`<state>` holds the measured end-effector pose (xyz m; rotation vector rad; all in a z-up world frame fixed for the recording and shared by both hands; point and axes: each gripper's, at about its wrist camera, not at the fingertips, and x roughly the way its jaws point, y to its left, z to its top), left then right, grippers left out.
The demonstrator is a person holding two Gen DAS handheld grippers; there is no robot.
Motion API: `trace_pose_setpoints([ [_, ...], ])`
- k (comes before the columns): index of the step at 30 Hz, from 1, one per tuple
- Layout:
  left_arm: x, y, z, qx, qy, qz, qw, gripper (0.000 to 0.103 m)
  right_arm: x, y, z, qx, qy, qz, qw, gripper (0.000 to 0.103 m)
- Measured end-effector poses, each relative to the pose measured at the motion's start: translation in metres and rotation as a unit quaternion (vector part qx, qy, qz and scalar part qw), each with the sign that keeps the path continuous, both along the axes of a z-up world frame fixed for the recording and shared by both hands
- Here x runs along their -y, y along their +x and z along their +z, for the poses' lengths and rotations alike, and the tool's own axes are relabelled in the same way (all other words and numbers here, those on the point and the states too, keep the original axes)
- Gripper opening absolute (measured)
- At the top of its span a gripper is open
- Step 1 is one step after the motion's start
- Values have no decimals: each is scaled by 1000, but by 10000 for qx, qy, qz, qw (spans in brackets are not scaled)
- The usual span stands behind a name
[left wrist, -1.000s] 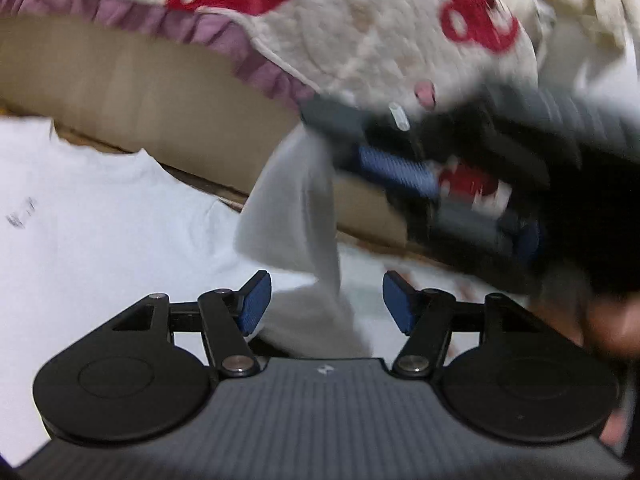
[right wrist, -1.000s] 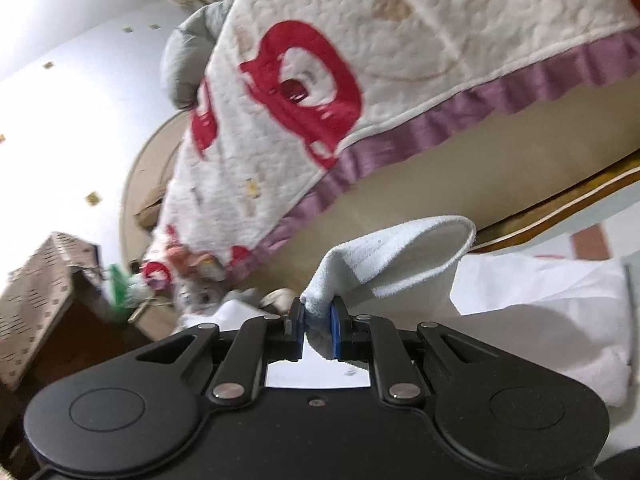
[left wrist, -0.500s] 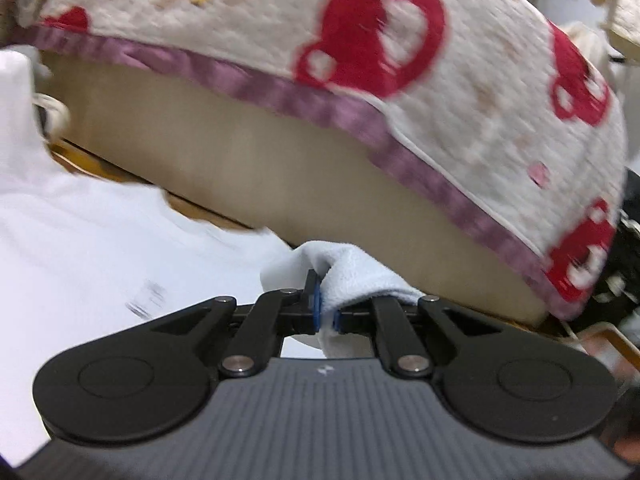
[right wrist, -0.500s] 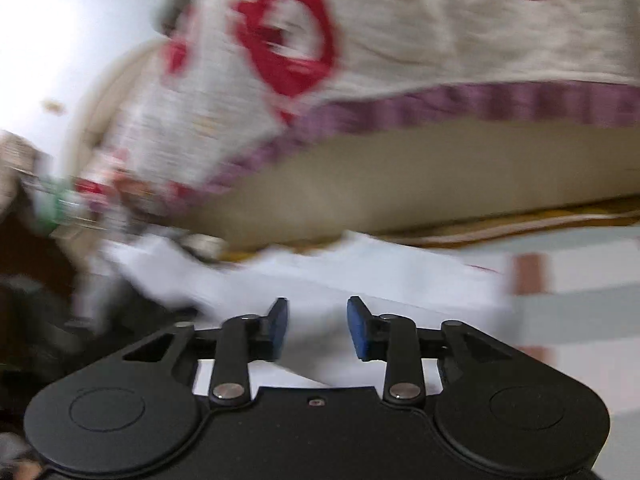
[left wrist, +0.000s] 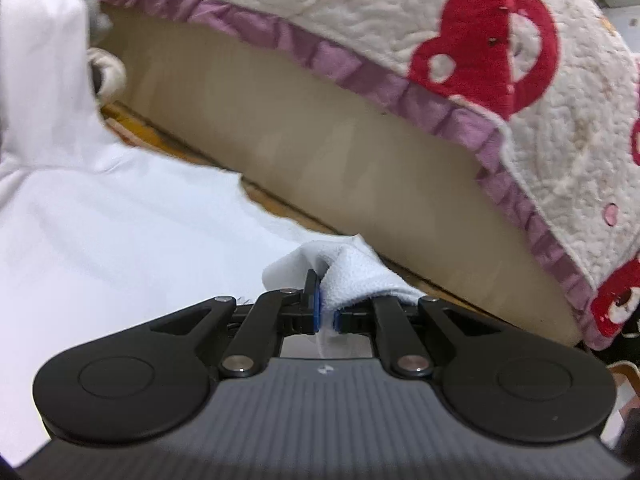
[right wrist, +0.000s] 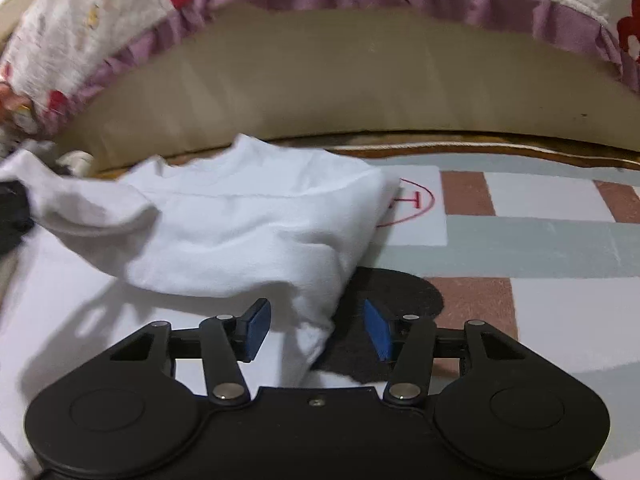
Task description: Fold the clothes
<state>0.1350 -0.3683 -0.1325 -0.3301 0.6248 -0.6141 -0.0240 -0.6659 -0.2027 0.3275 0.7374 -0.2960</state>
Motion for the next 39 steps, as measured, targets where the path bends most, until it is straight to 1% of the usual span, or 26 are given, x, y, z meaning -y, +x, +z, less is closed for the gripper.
trace_pose_setpoints([
  [1,-2,-1,2,111,-92,-43,9999,6,-4,3,-5,-92,-218,29,9997,55],
  [2,-5,-2,4,200,-225,-89,9995,6,-10,3,-7,-190,-585,83,9981,55],
  [3,-13,-1,3,198,-518,-146,9984,6,-15,2,-8,-248,-882,97,9957,53],
  [4,-20,1,2,176,-738,-159,9970,6,-17,1,-6,-226,-1039,33,9943,35],
  [5,-28,5,-4,75,-682,1,9976,6,-19,0,-4,-229,-1158,-27,9930,26],
  [6,-35,10,-10,-25,-625,162,9979,6,-18,1,-2,-286,-1202,-74,9923,25],
  [8,-48,18,-21,-205,-482,464,9976,6,-16,-1,1,-339,-1120,-113,9931,25],
  [11,-52,21,-35,-216,99,663,9975,5,-14,-2,3,-400,-983,-116,9943,22],
  [12,-51,20,-38,-264,211,672,9972,5,-14,-1,3,-435,-992,-108,9941,20],
  [14,-48,16,-39,-168,428,715,9964,5,-15,2,2,-495,-1031,-78,9934,19],
  [17,-46,9,-31,85,470,826,9954,6,-16,1,6,-495,-1165,-69,9919,19],
  [20,-52,8,-27,104,581,1269,9902,6,-16,1,5,-523,-1157,-53,9919,19],
  [22,-61,9,-30,28,672,1554,9856,6,-15,1,5,-541,-1152,-43,9919,19],
  [25,-79,14,-40,-331,215,1306,9906,6,-14,1,4,-569,-1145,-27,9918,19],
  [28,-82,11,-43,-231,556,1280,9899,6,-14,1,3,-596,-1137,-11,9917,19],
  [31,-82,10,-47,-235,748,1328,9880,7,-13,2,2,-624,-1130,5,9916,19],
  [34,-85,10,-52,-404,1068,1574,9809,9,-14,1,1,-634,-1193,50,9908,19],
  [36,-94,9,-54,-535,1132,1826,9752,11,-15,1,1,-638,-1249,84,9901,19],
  [37,-100,6,-55,-538,1137,1969,9723,12,-15,1,1,-640,-1258,92,9899,21],
  [39,-112,3,-54,-398,1161,2323,9649,14,-14,0,2,-640,-1243,69,9902,22],
])
